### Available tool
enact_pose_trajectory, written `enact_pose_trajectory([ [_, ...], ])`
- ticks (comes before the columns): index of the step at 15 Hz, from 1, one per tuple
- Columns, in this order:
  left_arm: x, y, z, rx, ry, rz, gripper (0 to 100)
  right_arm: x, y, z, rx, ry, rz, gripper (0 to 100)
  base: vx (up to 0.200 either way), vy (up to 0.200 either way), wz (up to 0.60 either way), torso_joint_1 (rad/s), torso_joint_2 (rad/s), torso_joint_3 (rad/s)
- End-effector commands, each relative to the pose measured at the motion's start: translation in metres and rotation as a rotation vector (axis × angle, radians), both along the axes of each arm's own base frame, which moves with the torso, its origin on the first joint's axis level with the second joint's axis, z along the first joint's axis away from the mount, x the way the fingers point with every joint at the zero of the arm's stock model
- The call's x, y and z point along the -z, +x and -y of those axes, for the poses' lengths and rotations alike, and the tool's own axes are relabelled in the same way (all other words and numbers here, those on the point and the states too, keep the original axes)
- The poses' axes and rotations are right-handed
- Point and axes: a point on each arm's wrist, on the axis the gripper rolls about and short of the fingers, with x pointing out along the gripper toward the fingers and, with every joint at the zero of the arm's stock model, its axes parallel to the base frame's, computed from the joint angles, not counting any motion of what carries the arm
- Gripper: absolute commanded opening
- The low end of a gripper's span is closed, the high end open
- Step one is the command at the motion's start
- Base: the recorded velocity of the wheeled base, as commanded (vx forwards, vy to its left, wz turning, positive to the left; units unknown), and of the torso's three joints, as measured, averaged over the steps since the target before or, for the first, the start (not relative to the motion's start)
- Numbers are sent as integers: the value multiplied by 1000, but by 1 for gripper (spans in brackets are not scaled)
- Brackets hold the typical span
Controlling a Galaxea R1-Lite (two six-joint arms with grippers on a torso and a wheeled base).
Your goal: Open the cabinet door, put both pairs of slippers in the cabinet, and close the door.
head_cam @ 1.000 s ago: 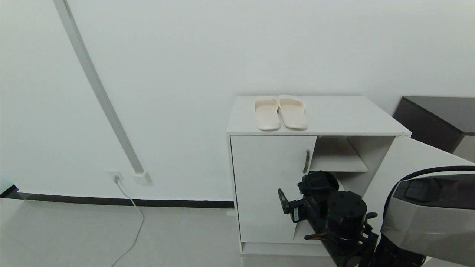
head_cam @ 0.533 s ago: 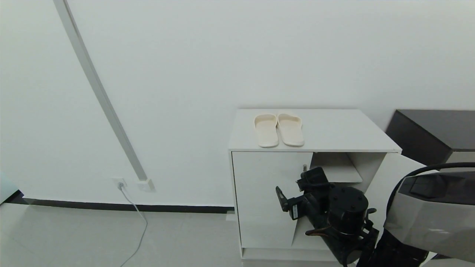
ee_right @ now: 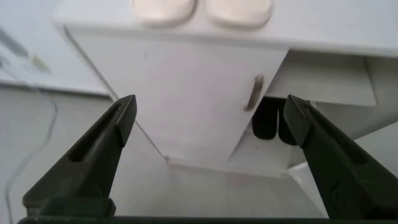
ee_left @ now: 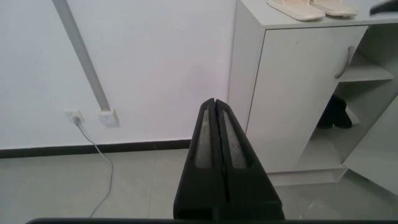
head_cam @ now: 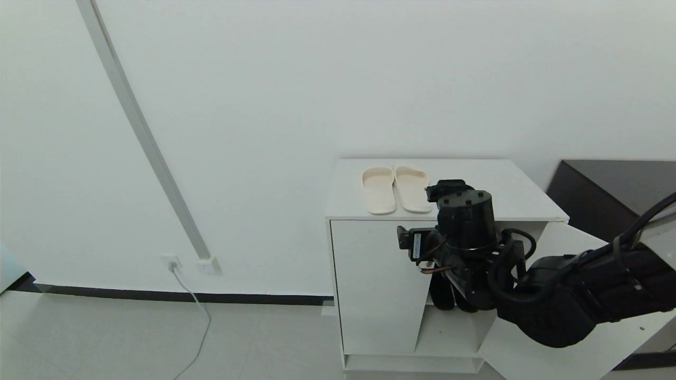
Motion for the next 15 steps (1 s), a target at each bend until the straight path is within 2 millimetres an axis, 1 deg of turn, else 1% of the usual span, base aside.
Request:
enact_pose_trajectory([
  [1, 0, 0, 0, 0, 0, -1, 0, -14, 1, -2, 2, 37, 39, 100, 0, 0, 0, 0, 0, 0],
  [2, 0, 0, 0, 0, 0, -1, 0, -13, 3, -3, 0, 39, 45, 100, 0, 0, 0, 0, 0, 0],
  [6, 0, 0, 0, 0, 0, -1, 0, -5, 9, -8, -5, 32, 58, 100, 200, 0, 0, 1, 1, 5],
  [10, 0, 0, 0, 0, 0, -1, 0, 0, 16, -6, -51, 21, 41, 100, 200, 0, 0, 1, 0, 0],
  [12, 0, 0, 0, 0, 0, -1, 0, 3, 29, -7, -42, 14, 48, 100, 200, 0, 0, 12, 0, 2],
  [15, 0, 0, 0, 0, 0, -1, 0, 14, 37, -9, -35, -8, 33, 100, 200, 0, 0, 2, 4, 5],
])
